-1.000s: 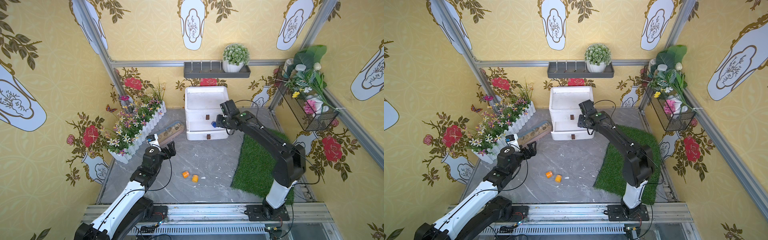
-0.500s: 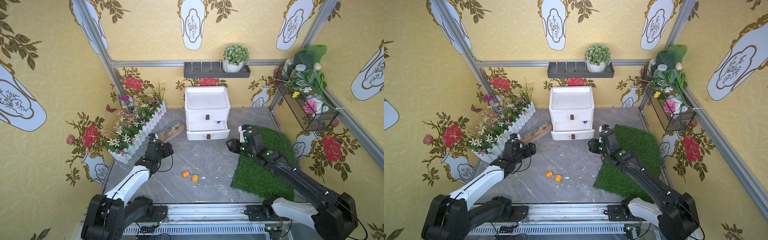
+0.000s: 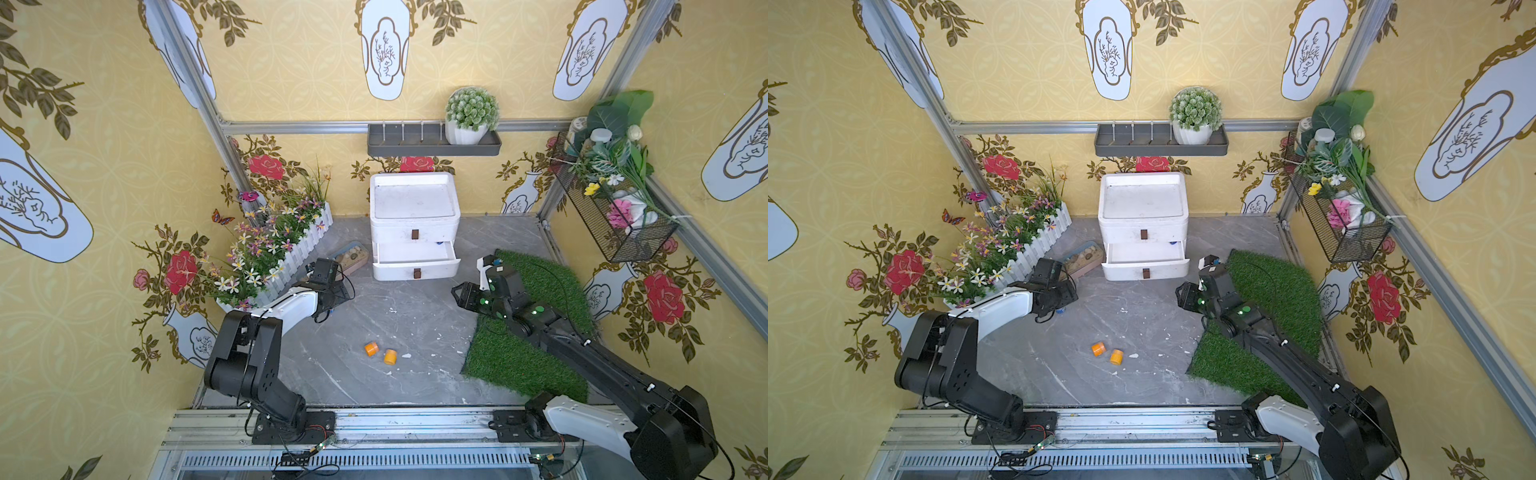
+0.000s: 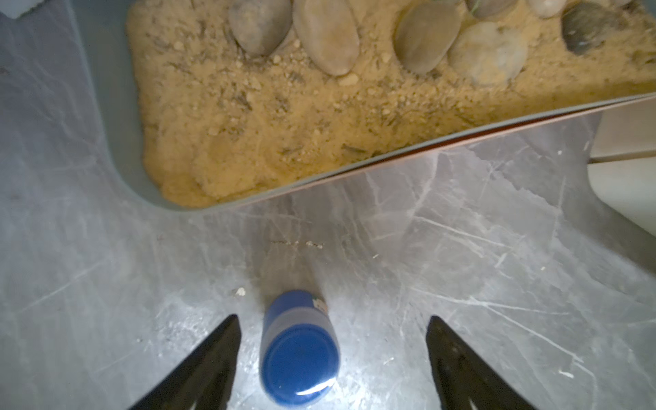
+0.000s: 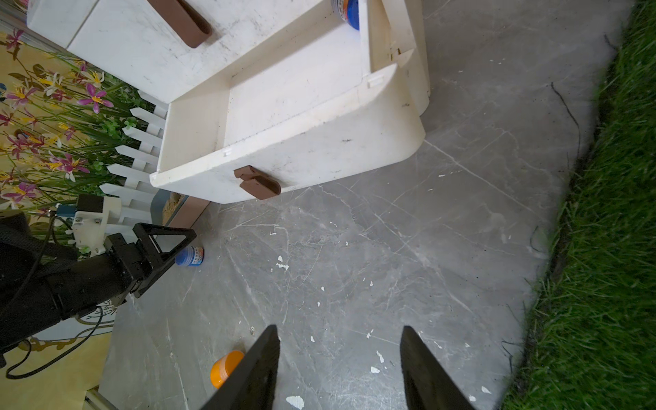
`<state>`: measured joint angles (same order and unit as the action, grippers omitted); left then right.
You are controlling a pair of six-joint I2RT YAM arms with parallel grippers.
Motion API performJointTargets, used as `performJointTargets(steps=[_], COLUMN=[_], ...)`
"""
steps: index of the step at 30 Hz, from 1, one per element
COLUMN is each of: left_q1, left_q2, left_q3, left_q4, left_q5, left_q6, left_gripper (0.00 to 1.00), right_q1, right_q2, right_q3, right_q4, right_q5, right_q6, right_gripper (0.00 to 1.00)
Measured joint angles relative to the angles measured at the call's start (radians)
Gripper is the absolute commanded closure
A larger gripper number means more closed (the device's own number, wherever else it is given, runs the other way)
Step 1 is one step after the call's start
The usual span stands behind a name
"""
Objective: Put the paint cans in the drawer according to color
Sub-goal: Pick up the paint can at the center of the board.
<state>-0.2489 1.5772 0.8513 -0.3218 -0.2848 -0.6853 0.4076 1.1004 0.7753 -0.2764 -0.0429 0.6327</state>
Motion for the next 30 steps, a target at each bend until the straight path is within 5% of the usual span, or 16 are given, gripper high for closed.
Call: performJointTargets(steps=[8,18,27,30], left_q1=[-0.003,-0.006,-0.008,-0.009], left_q2=[0.074,0.121,0.132,0.101], left_q3=[0.046,0.076,0.105,0.105], left_q4=[-0.092,-0.119,-0.121,-0.129], left_q5=[-0.035,-0.048,-0.047,-0.037], left_q6=[-0.025,-0.025,-0.005,-0.006], left_gripper=[0.43,0.47,0.75,0.76], right_q1=[-0.01,-0.01,-0.011,-0.011], right_q2=[0.015,0.03,0.031,0.03], right_q3=[0.007,0.017,0.018,0.018], right_q4=[0.014,0.014,0.014,0.014], right_q5=[-0.006,-0.015,-0.016,-0.016], right_q6=[-0.001,-0.001,-0.004,-0.005], right_gripper=[0.44,0.44,0.44,0.44])
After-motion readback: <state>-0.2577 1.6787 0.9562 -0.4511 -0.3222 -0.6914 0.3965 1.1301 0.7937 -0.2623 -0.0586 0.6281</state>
